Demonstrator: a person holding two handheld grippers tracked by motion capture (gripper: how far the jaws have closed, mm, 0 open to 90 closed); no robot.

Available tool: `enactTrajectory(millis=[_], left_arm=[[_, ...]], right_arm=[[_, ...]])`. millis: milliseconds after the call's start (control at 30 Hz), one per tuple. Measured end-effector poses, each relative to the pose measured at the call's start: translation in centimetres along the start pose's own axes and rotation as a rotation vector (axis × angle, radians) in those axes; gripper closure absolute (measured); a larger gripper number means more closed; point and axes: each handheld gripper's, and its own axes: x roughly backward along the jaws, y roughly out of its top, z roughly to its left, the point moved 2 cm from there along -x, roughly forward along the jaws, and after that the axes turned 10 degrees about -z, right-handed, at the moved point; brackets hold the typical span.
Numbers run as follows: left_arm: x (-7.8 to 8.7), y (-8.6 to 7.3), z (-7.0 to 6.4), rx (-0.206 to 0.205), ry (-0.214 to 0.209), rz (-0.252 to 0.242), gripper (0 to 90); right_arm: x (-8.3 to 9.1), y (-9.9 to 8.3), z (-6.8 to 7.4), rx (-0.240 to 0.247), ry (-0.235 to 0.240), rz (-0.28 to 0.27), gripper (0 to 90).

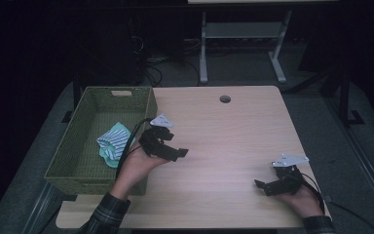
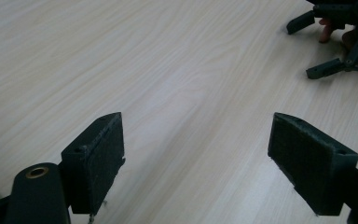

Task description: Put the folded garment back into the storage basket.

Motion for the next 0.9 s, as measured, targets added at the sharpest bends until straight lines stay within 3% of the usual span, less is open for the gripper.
enactTrajectory(millis=[400,633,900], left_arm=[[-3.1,-1.5,-1.8,-0.026,0.024,-0.023,17.8],[-4.4,-2.7,-2.0,-0.03,0.032,-0.022,17.8],[-5.8,-4.2,-2.1,-0.063,0.036,-0.031,17.7]], right_arm=[[0.0,0.0,0.0,-0.001,0.0,0.001,1.0],[0.0,0.0,0.0,-0.002,0.0,0.0,1.1],[0.0,0.0,0.0,-0.001,0.0,0.001,1.0]])
